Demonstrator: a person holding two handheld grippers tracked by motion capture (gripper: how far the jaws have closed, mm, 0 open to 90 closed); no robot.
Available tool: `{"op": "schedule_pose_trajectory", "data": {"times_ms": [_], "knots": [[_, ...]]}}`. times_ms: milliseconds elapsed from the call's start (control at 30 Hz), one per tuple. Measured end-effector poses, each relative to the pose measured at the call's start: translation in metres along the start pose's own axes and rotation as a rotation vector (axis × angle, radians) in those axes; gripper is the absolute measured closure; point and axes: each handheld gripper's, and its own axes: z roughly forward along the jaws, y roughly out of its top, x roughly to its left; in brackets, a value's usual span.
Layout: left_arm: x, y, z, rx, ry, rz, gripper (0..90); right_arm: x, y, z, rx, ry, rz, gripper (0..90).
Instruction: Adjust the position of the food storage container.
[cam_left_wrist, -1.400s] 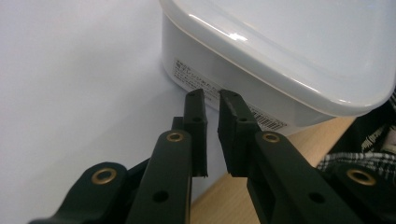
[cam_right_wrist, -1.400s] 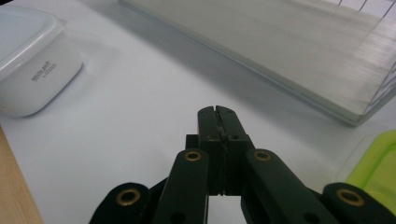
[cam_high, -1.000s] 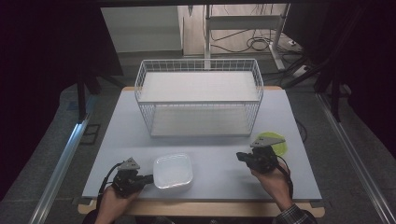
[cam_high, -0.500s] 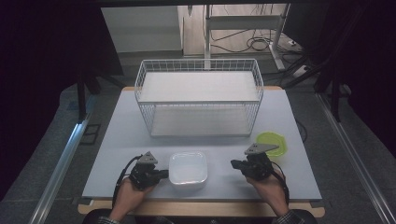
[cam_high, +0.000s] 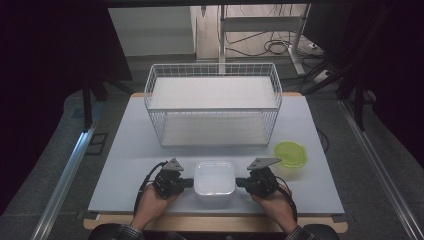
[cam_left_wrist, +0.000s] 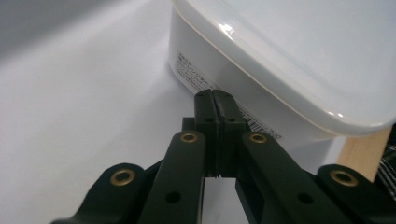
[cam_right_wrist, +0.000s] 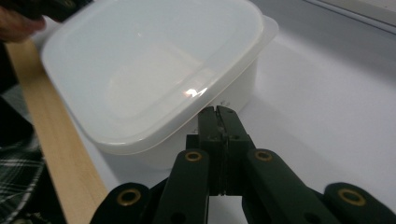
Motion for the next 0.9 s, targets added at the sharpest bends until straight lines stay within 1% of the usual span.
{"op": "schedule_pose_trajectory", "data": {"times_ms": [100, 133, 200, 233, 300, 333, 367, 400, 433, 467, 500, 567, 600, 633, 667, 700, 733, 767, 800, 867, 900], "knots": [[0.003, 0.004, 0.002, 0.004, 0.003, -0.006, 89.9, 0.0, 0.0, 0.001, -0.002, -0.01, -0.005, 89.5], [0.003, 0.005, 0.003, 0.004, 0.002, -0.009, 90.0, -0.001, 0.0, 0.001, -0.003, -0.013, 0.003, 89.5], [0.003, 0.007, 0.004, 0.006, 0.011, 0.0, 90.0, -0.003, 0.002, 0.001, -0.004, -0.027, 0.0, 89.5], [0.003, 0.008, 0.004, 0.009, 0.014, 0.005, 90.0, -0.004, 0.002, 0.001, -0.008, -0.028, 0.002, 89.5], [0.003, 0.007, 0.004, 0.004, 0.012, 0.0, 89.9, -0.005, 0.003, 0.002, -0.011, -0.026, 0.009, 89.5], [0.004, 0.006, 0.002, -0.001, 0.004, 0.004, 89.8, -0.007, 0.003, 0.004, -0.008, -0.021, 0.005, 89.5], [0.004, 0.005, -0.001, -0.004, 0.029, 0.012, 89.8, -0.008, 0.003, 0.004, -0.008, -0.018, 0.003, 89.4], [0.005, 0.005, -0.004, -0.002, 0.049, 0.023, 89.1, -0.008, 0.003, 0.003, -0.008, -0.024, -0.004, 89.1], [0.007, 0.003, -0.01, -0.011, 0.069, 0.024, 86.5, -0.008, 0.003, 0.002, -0.01, -0.037, -0.016, 87.4], [0.01, 0.002, -0.014, -0.023, 0.068, 0.014, 82.5, -0.009, 0.004, 0.0, -0.012, -0.058, -0.04, 84.5], [0.013, -0.001, -0.02, -0.044, 0.066, 0.011, 77.8, -0.009, 0.004, -0.002, -0.013, -0.067, -0.048, 81.7], [0.015, -0.005, -0.029, -0.07, 0.079, 0.012, 67.2, -0.013, 0.004, -0.007, -0.025, -0.074, -0.055, 75.1], [0.016, -0.008, -0.032, -0.085, 0.078, 0.015, 59.8, -0.015, 0.003, -0.01, -0.034, -0.07, -0.05, 70.7], [0.016, -0.008, -0.032, -0.085, 0.078, 0.015, 52.8, -0.017, 0.003, -0.013, -0.039, -0.068, -0.046, 66.7], [0.016, -0.013, -0.039, -0.108, 0.08, 0.015, 46.1, -0.019, 0.002, -0.016, -0.046, -0.065, -0.045, 61.4], [0.017, -0.016, -0.041, -0.116, 0.075, 0.013, 41.0, -0.021, 0.001, -0.019, -0.057, -0.049, -0.041, 56.9], [0.018, -0.019, -0.042, -0.123, 0.06, 0.017, 35.1, -0.023, 0.0, -0.022, -0.074, -0.034, -0.036, 52.0], [0.018, -0.019, -0.042, -0.123, 0.06, 0.017, 29.8, -0.024, 0.0, -0.024, -0.092, -0.034, -0.035, 47.5], [0.019, -0.023, -0.044, -0.132, 0.045, 0.014, 22.5, -0.025, -0.001, -0.027, -0.112, -0.031, -0.029, 42.2], [0.019, -0.027, -0.045, -0.14, 0.065, 0.036, 14.6, -0.027, -0.001, -0.031, -0.147, -0.027, -0.025, 33.7], [0.019, -0.027, -0.045, -0.14, 0.065, 0.036, 11.8, -0.027, -0.001, -0.031, -0.147, -0.027, -0.025, 33.7]]}}
